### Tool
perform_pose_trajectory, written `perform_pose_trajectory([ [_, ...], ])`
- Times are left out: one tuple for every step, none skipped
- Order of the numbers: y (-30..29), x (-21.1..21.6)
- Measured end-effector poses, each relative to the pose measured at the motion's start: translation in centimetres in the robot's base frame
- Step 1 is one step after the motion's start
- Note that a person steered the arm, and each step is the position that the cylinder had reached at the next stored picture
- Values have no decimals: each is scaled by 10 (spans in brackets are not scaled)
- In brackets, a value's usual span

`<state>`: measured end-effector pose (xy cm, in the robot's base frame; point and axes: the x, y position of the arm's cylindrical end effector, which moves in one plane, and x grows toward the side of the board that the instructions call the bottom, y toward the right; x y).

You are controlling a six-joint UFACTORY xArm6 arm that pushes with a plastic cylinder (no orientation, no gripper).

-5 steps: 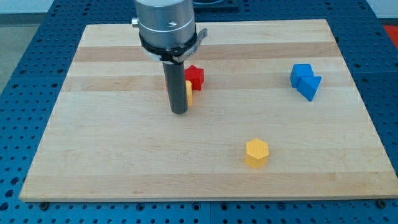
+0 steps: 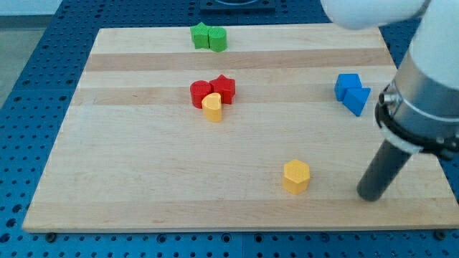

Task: Move the yellow hexagon bottom diagonally to the yellow heart

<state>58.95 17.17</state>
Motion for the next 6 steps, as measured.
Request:
perform_pose_trajectory([
  [-36, 3],
  [-74, -23],
  [-98, -56],
  [-86, -49],
  [-67, -14],
  [-84, 9],
])
